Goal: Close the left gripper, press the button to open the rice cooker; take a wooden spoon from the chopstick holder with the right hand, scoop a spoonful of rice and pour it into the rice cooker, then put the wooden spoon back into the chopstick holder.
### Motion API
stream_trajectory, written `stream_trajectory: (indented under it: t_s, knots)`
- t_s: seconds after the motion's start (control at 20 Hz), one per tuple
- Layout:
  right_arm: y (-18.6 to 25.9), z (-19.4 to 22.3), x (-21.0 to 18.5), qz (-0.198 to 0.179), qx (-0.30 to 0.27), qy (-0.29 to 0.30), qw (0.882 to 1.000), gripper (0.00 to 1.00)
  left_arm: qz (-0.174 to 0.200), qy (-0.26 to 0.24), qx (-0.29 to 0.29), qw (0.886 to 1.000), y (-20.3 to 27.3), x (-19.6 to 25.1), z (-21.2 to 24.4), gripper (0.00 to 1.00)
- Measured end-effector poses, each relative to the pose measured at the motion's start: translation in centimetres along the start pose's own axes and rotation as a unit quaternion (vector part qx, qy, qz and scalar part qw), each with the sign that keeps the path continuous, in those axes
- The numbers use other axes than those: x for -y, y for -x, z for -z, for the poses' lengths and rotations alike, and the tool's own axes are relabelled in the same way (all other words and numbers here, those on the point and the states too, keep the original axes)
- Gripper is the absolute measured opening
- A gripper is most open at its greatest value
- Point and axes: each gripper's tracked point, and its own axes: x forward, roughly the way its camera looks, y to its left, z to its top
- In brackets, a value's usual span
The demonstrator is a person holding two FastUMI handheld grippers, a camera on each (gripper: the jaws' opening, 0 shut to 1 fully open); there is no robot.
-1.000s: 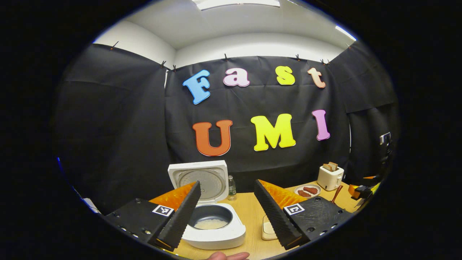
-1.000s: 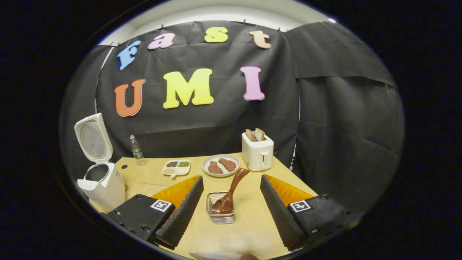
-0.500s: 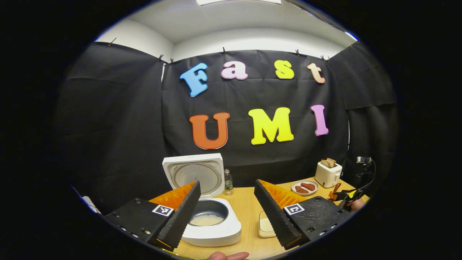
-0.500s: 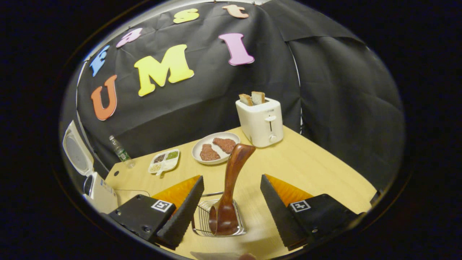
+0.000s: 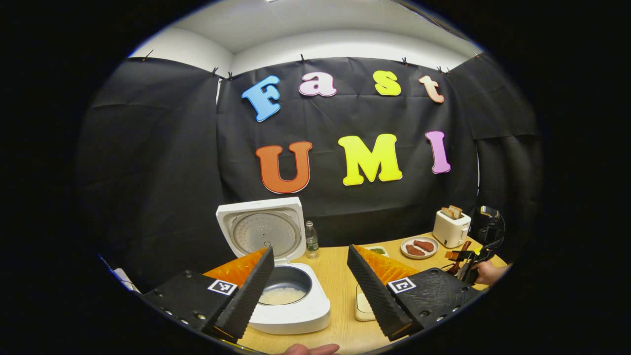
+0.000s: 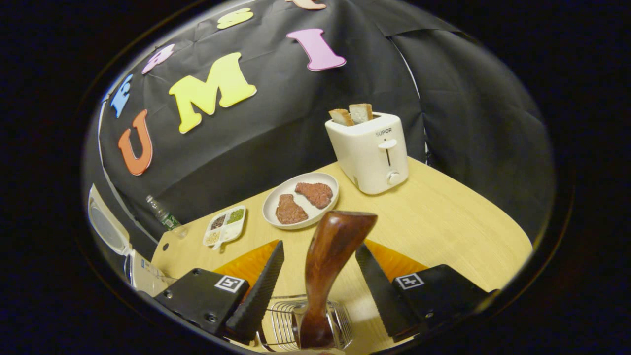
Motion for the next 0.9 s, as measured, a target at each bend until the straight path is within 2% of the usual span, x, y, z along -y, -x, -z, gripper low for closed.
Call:
stream_trajectory:
  t_s: [0.05, 0.1, 0.15, 0.2, 0.25, 0.3, 0.45, 0.65, 0.9]
  knots:
    - [-0.3, -0.2, -0.1, -0.004, 0.001, 0.003, 1.000, 0.89, 0.001, 0.000, 0.000, 1.000, -0.1, 0.2, 0.0, 0.95]
    - [-0.5, -0.3, -0.1, -0.001, -0.004, 0.003, 1.000, 0.92, 0.002, -0.002, 0.001, 1.000, -0.2, 0.4, -0.1, 0.96]
    - [-0.7, -0.1, -0.2, -0.004, -0.008, 0.001, 1.000, 0.81, 0.003, -0.003, 0.002, 1.000, -0.1, 0.4, -0.2, 0.96]
    - [-0.7, -0.1, 0.1, 0.004, -0.011, 0.004, 1.000, 0.76, 0.005, -0.004, 0.003, 1.000, -0.1, 0.5, -0.2, 0.95]
    - [-0.7, -0.1, 0.9, 0.013, -0.009, 0.007, 1.000, 0.49, 0.005, -0.005, 0.002, 1.000, -0.2, 0.6, -0.1, 0.95]
    - [-0.7, -0.1, 0.1, -0.006, -0.013, -0.003, 1.000, 0.34, 0.006, -0.005, 0.002, 1.000, -0.1, 0.5, -0.1, 0.95]
    - [-0.2, -0.2, -0.5, -0.014, -0.008, 0.009, 1.000, 0.29, 0.005, -0.004, 0.001, 1.000, -0.3, 0.4, -0.3, 0.95]
    - [1.1, -1.5, -1.4, -0.011, 0.010, 0.031, 0.999, 0.29, 0.003, -0.004, 0.000, 1.000, -0.3, 0.1, -0.1, 0.96]
    - [4.8, -6.3, -3.9, 0.004, 0.064, 0.105, 0.992, 0.28, -0.005, -0.002, 0.001, 1.000, -0.1, -1.2, 0.3, 0.95]
